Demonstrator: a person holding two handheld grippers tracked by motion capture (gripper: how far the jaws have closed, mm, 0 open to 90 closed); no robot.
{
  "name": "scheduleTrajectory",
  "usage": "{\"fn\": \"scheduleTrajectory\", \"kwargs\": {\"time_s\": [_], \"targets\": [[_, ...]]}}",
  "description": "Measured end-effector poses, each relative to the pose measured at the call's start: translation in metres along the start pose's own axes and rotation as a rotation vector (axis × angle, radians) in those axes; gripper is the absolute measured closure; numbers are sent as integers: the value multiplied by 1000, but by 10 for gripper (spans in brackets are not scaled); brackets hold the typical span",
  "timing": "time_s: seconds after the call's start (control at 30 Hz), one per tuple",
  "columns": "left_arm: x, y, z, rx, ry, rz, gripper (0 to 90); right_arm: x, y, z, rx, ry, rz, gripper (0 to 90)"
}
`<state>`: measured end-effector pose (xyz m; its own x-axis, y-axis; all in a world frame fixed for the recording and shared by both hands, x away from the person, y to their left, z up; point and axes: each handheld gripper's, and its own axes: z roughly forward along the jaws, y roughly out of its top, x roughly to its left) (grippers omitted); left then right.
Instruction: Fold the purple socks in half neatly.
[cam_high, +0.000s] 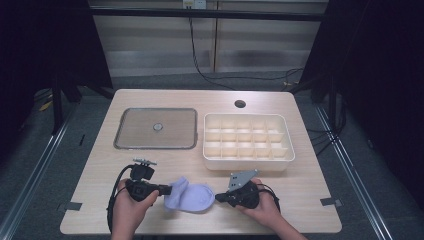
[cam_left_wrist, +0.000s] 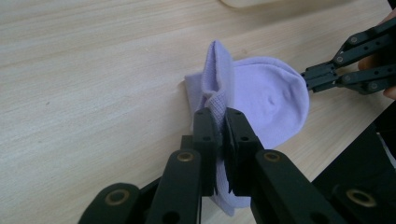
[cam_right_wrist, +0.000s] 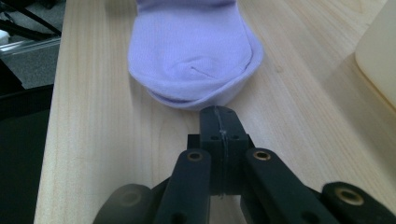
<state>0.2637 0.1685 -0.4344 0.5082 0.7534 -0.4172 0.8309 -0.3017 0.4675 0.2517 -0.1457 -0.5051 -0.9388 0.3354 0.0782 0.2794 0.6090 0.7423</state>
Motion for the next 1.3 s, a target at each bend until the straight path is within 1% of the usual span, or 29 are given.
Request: {"fn": "scheduleTrajectory", "kwargs": {"time_s": [0.1, 0.2, 0.23, 0.3, 0.37, 0.4, 0.43, 0.5, 0.57, 0.7, 0.77, 0.8, 0.83, 0.97, 1.03, 1.13, 1.17, 1.2, 1.3], "targets": [[-3, 3, 0, 3, 1, 11, 844, 0, 0, 0, 0, 0, 5, 900], [-7, 6, 2, 8, 2, 11, 844, 1, 0, 0, 1, -3, 7, 900], [-8, 7, 2, 16, 8, 22, 844, 1, 0, 0, 3, -9, 0, 900], [-9, 7, 5, 26, 3, 20, 844, 0, 0, 0, 1, -4, 5, 900], [-9, 7, 8, 45, 6, 27, 844, 0, 0, 0, 0, -7, 1, 900], [-8, 7, 8, 45, 8, 29, 844, 0, 0, 0, 2, -7, -5, 900], [-8, 6, 8, 48, 7, 29, 844, 0, 0, 0, 4, -7, -1, 900], [-8, 6, 8, 43, 10, 21, 844, 1, 0, 0, 4, -10, -4, 900], [-10, 7, 8, 38, -7, 17, 844, 1, 0, 0, 3, -13, -6, 900], [-14, 9, 10, 46, 0, 26, 844, 1, 1, 0, 6, -9, -5, 900], [-15, 10, 12, 43, -9, 25, 844, 1, 1, 0, 8, -10, -6, 900], [-15, 11, 13, 50, -9, 32, 844, 1, 1, 0, 8, -13, -9, 900], [-16, 11, 14, 52, -9, 27, 844, 1, 1, 0, 9, -12, -5, 900], [-18, 12, 16, 60, -7, 40, 844, 1, 1, 1, 7, -12, -3, 900], [-19, 11, 18, 59, -7, 34, 844, 2, 2, 1, 6, -16, -11, 900], [-18, 11, 19, 57, -9, 28, 844, 2, 2, 1, 7, -17, -8, 900], [-19, 11, 19, 54, -9, 21, 844, 2, 2, 1, 8, -16, -7, 900], [-18, 11, 19, 56, -9, 28, 844, 2, 2, 1, 8, -19, -9, 900], [-19, 12, 20, 56, -12, 30, 844, 2, 2, 1, 10, -21, -9, 900]]}}
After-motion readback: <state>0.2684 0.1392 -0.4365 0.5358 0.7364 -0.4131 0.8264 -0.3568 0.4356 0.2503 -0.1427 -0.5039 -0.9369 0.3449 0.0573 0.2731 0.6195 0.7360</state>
